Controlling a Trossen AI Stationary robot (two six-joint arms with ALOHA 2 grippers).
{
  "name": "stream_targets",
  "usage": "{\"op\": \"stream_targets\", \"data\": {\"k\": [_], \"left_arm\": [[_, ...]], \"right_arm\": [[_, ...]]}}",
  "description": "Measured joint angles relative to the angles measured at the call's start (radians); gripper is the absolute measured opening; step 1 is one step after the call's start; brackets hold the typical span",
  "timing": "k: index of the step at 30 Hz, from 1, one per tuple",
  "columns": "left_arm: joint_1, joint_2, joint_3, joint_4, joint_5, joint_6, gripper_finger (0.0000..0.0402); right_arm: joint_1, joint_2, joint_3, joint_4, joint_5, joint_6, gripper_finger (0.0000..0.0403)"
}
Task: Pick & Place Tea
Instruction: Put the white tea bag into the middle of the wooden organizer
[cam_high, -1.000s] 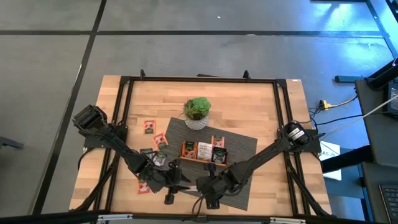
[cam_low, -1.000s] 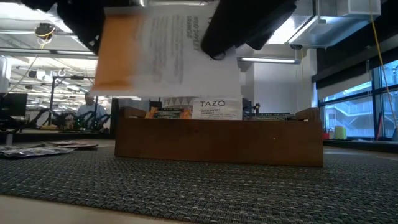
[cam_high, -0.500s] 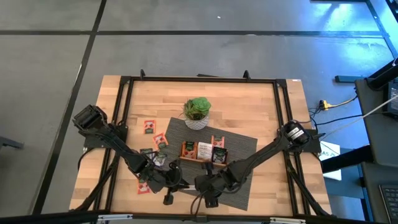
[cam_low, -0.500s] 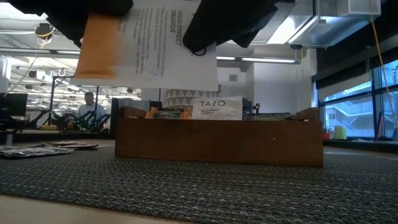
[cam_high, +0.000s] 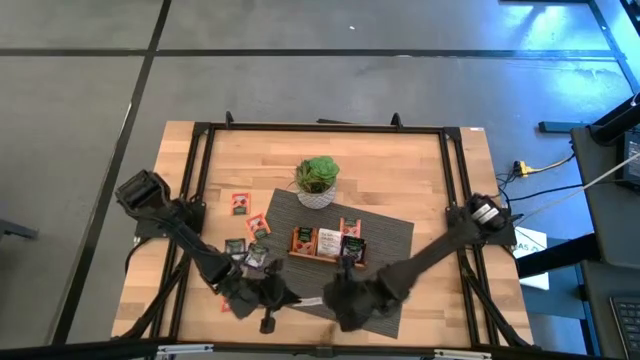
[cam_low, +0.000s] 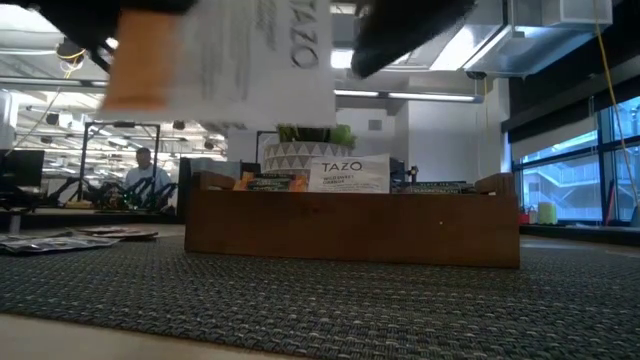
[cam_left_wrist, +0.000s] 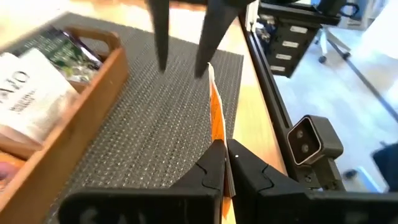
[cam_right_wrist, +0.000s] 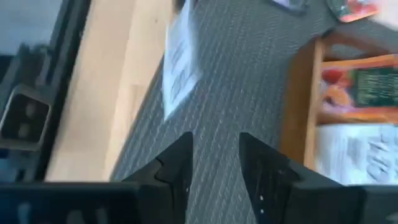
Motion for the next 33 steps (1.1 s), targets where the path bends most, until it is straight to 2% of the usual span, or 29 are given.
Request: {"op": "stream_targets", "data": {"k": [2, 4, 7, 9, 13, 19, 21, 24, 27, 33], "left_arm": [[-0.034, 0.000, -0.001, 0.015, -0.073, 0.017, 0.0005], [-0.063, 0.000, -0.004, 0.065, -0.136, 0.041, 0.0005], [-0.087, 0.008, -0.036, 0.285, -0.155, 0.107, 0.0005], [-0.098, 0.029, -0.057, 0.425, -0.169, 0.176, 0.0004], [-0.107, 0.106, -0.068, 0.629, -0.206, 0.292, 0.0004], [-0.108, 0.198, -0.067, 0.895, -0.204, 0.477, 0.0004], [-0.110, 0.210, -0.067, 0.978, -0.203, 0.574, 0.0004], [-0.102, 0.216, -0.067, 1.094, -0.143, 0.715, 0.0004], [-0.082, 0.216, -0.067, 1.166, -0.061, 0.805, 0.0004], [-0.052, 0.213, -0.067, 1.213, -0.045, 0.865, 0.0005]], "right_arm": [[0.039, -0.012, 0.000, -0.041, 0.052, 0.005, 0.0138], [0.066, -0.027, 0.000, -0.067, 0.048, 0.014, 0.0139], [0.085, -0.053, -0.019, -0.041, 0.050, 0.027, 0.0134], [0.087, -0.065, -0.050, 0.034, 0.051, 0.020, 0.0130], [0.100, -0.108, -0.164, 0.311, 0.049, -0.052, 0.0125], [0.119, -0.207, -0.321, 0.559, 0.072, -0.080, 0.0123], [0.129, -0.232, -0.357, 0.588, 0.114, -0.081, 0.0123], [0.139, -0.244, -0.390, 0.615, 0.136, -0.111, 0.0123], [0.140, -0.245, -0.392, 0.659, 0.147, -0.151, 0.0123], [0.111, -0.246, -0.392, 0.759, 0.085, -0.233, 0.0148]]}}
